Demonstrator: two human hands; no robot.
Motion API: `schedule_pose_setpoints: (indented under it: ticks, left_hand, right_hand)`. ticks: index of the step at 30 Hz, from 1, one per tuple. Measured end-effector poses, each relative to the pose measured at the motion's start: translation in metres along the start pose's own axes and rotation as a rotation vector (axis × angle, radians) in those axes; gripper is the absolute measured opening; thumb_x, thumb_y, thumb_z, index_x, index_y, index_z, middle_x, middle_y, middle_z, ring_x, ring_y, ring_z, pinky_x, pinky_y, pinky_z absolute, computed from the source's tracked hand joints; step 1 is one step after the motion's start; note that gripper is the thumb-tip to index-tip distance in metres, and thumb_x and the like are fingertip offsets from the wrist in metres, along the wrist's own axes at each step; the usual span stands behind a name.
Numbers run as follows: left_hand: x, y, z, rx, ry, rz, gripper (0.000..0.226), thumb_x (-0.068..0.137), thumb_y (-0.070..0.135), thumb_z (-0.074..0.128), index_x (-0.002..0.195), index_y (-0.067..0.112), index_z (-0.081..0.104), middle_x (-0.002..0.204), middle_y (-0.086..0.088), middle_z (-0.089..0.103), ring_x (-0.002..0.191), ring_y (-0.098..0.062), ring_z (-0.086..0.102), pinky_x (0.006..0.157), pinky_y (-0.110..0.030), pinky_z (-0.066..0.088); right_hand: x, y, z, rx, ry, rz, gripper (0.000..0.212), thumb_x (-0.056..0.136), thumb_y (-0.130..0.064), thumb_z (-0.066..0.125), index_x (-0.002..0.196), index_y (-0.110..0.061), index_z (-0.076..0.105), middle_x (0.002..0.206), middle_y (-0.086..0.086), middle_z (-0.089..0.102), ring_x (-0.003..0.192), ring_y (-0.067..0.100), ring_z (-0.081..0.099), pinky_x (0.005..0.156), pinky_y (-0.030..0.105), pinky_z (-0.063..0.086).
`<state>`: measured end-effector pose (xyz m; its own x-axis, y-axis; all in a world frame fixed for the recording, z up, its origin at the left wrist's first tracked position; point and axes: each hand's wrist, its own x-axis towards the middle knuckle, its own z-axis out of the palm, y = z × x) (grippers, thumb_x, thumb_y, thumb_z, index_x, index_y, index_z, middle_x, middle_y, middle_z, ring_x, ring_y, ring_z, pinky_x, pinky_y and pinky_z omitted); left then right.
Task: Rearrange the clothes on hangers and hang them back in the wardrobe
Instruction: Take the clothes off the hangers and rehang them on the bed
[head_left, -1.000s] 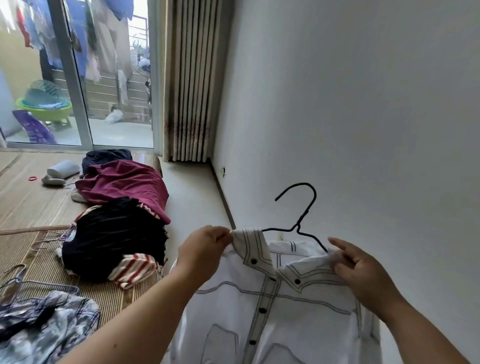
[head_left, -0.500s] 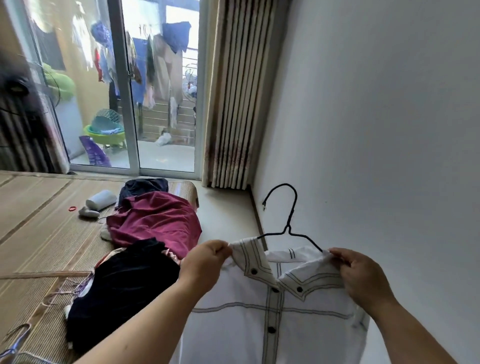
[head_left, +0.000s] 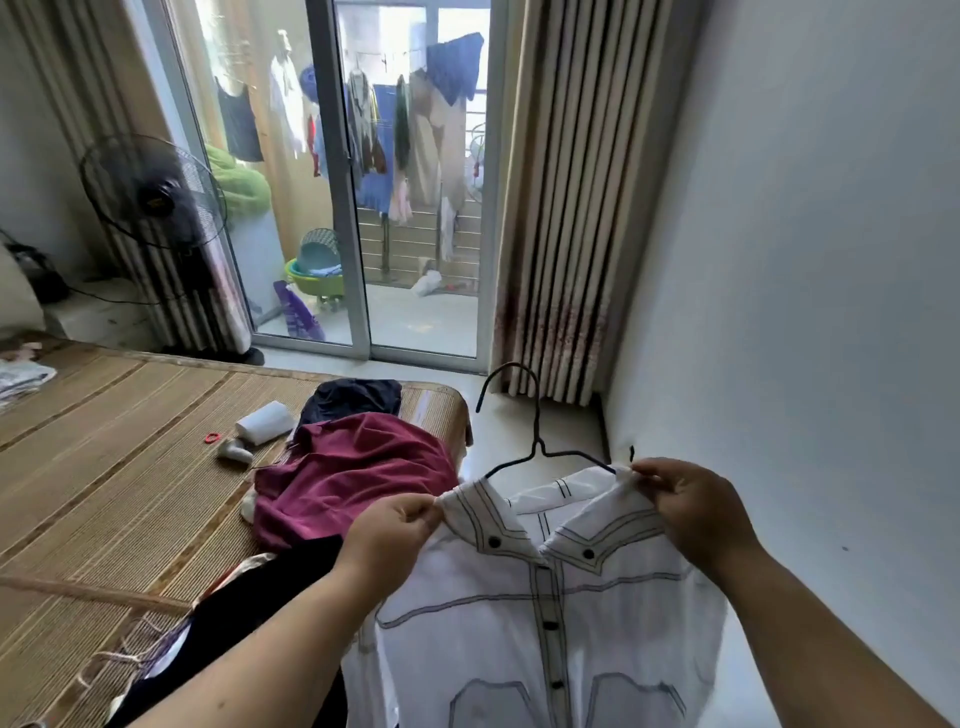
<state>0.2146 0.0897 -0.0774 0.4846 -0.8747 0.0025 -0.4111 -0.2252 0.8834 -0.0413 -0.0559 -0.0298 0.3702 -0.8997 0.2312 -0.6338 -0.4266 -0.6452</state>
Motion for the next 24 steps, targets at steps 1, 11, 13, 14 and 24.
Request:
schedule_pose_setpoints:
  ticks: [1, 11, 13, 14, 24]
  left_hand:
    - [0.019, 0.003, 0.002, 0.002, 0.039, -0.022, 0.018, 0.092, 0.033, 0.059, 0.084, 0.036, 0.074, 0.08, 0.014, 0.073, 0.077, -0.003, 0.065, 0.076, -0.025, 0.05]
    - [0.144, -0.007, -0.008, -0.043, 0.319, -0.216, 0.03, 0.09, 0.039, 0.059, 0.067, 0.058, 0.065, 0.078, 0.026, 0.069, 0.079, 0.003, 0.064, 0.068, -0.017, 0.045]
    - [0.167, -0.021, -0.016, -0.064, 0.362, -0.262, 0.031, 0.09, 0.038, 0.058, 0.067, 0.056, 0.066, 0.077, 0.025, 0.069, 0.075, 0.006, 0.063, 0.066, -0.015, 0.046]
    - [0.182, -0.032, -0.021, -0.075, 0.379, -0.284, 0.03, 0.09, 0.037, 0.059, 0.066, 0.053, 0.067, 0.076, 0.025, 0.069, 0.074, 0.008, 0.063, 0.064, -0.014, 0.046]
    - [0.333, -0.134, -0.104, -0.191, 0.455, -0.517, 0.028, 0.087, 0.032, 0.065, 0.06, 0.04, 0.066, 0.061, 0.022, 0.067, 0.071, 0.0, 0.063, 0.063, -0.013, 0.048]
  right_hand:
    - [0.033, 0.004, 0.006, 0.008, -0.035, -0.025, 0.018, 0.088, -0.014, 0.063, 0.1, -0.021, 0.074, 0.1, -0.002, 0.073, 0.091, 0.015, 0.063, 0.075, 0.018, 0.037]
    - [0.266, -0.018, 0.096, -0.019, -0.246, -0.323, 0.018, 0.087, -0.019, 0.064, 0.104, -0.019, 0.072, 0.101, 0.0, 0.071, 0.084, 0.009, 0.059, 0.076, 0.02, 0.04]
    - [0.298, -0.028, 0.126, -0.036, -0.278, -0.355, 0.019, 0.087, -0.019, 0.065, 0.104, -0.019, 0.072, 0.102, 0.001, 0.072, 0.087, 0.013, 0.062, 0.079, 0.021, 0.042]
    - [0.316, -0.034, 0.145, -0.035, -0.298, -0.362, 0.019, 0.086, -0.018, 0.066, 0.104, -0.018, 0.073, 0.102, 0.001, 0.072, 0.088, 0.015, 0.063, 0.08, 0.022, 0.042]
    - [0.465, -0.104, 0.318, -0.112, -0.491, -0.366, 0.017, 0.087, -0.019, 0.065, 0.102, -0.024, 0.073, 0.101, 0.004, 0.072, 0.087, 0.018, 0.064, 0.073, 0.023, 0.044]
